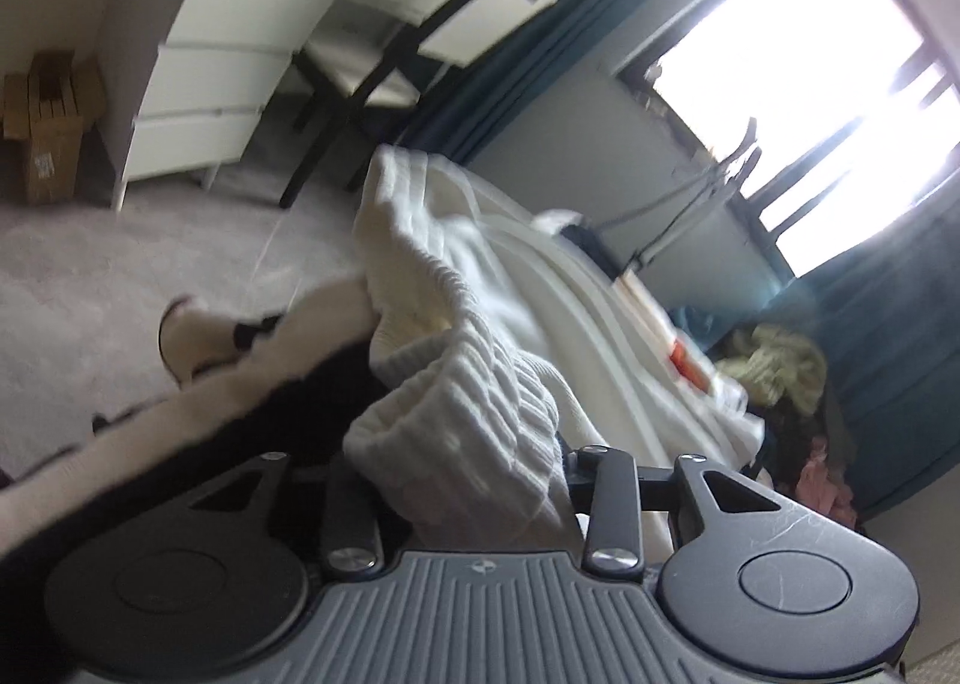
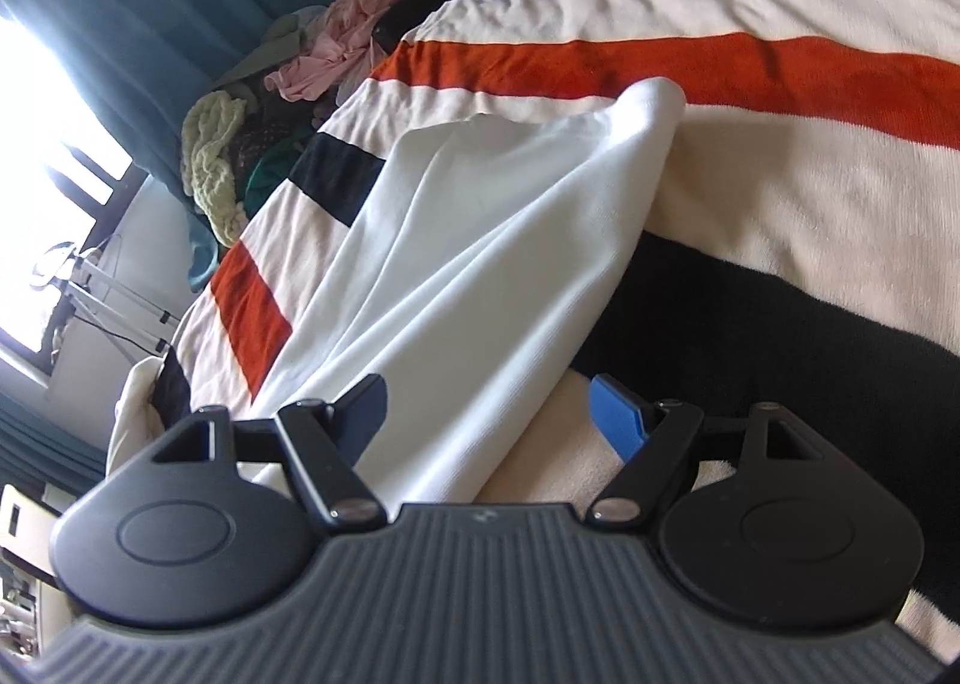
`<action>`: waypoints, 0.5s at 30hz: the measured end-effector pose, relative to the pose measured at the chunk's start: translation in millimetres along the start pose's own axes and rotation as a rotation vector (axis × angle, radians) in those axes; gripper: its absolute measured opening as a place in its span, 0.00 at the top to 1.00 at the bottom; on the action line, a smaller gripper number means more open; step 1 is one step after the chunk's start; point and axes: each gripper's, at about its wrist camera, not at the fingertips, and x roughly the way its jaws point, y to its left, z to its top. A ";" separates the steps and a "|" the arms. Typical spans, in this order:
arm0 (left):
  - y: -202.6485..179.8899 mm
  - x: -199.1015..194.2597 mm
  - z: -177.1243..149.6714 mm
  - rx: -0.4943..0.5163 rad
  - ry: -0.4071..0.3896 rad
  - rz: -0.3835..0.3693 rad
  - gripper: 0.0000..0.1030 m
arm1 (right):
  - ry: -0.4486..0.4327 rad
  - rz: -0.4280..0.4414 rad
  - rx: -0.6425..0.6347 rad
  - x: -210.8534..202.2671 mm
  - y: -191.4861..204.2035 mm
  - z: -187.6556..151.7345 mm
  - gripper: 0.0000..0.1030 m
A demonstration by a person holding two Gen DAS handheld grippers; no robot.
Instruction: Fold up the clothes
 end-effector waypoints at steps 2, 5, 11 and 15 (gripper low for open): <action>5.2 -17.6 7.4 -0.033 -0.052 -0.034 0.66 | 0.002 0.012 0.005 -0.3 0.2 -0.6 0.25; 23.3 -36.4 11.7 -0.124 -0.064 -0.076 0.67 | 0.026 0.051 0.022 0.8 -2.0 -1.0 0.24; 47.0 -45.5 14.7 -0.241 -0.012 -0.074 0.67 | 0.013 0.073 0.137 2.4 -15.8 3.3 0.25; 54.7 -46.0 16.4 -0.255 0.006 -0.029 0.67 | -0.074 0.025 0.255 4.2 -35.9 14.3 0.25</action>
